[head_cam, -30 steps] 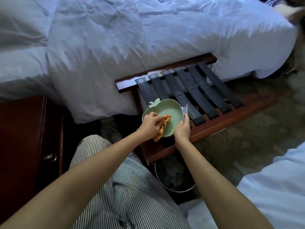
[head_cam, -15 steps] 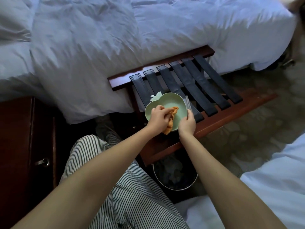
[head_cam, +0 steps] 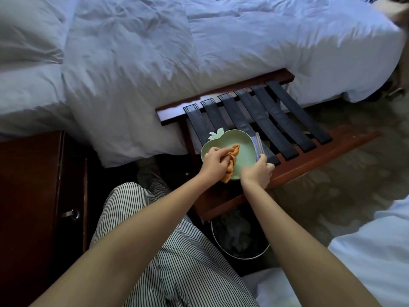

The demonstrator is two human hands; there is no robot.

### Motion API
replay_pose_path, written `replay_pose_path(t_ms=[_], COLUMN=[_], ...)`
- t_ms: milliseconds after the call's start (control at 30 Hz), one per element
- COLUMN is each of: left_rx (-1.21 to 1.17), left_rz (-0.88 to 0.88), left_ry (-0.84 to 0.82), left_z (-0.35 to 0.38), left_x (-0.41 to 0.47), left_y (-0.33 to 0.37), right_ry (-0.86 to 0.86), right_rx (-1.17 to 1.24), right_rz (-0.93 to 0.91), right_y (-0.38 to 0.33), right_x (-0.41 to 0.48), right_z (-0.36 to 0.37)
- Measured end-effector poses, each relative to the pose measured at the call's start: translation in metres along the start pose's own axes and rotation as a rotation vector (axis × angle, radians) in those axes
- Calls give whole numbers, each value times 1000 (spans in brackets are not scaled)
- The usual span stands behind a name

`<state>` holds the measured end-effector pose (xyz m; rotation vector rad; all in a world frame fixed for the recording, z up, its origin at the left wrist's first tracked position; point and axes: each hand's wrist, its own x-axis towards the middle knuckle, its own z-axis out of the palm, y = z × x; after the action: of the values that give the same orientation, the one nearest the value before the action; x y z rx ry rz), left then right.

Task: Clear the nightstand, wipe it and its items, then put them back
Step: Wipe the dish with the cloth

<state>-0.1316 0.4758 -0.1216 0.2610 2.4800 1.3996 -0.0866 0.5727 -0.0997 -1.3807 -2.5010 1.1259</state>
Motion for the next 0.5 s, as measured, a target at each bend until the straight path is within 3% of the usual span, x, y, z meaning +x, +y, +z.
replay_pose_path(t_ms=[300,400,500], left_rx=[-125,-367,-654], left_rz=[14,-113,-282], left_ry=[6,10,-26], left_z=[-15,-18,-25], left_x=[-16,-23,-25], left_y=[9,12,15], right_ry=[125,151,132], right_rx=[68,117,324], right_rz=[-43,-127,-162], right_y=[2,0,-6], right_x=[-9,-18,-28], right_z=[-2,0,2])
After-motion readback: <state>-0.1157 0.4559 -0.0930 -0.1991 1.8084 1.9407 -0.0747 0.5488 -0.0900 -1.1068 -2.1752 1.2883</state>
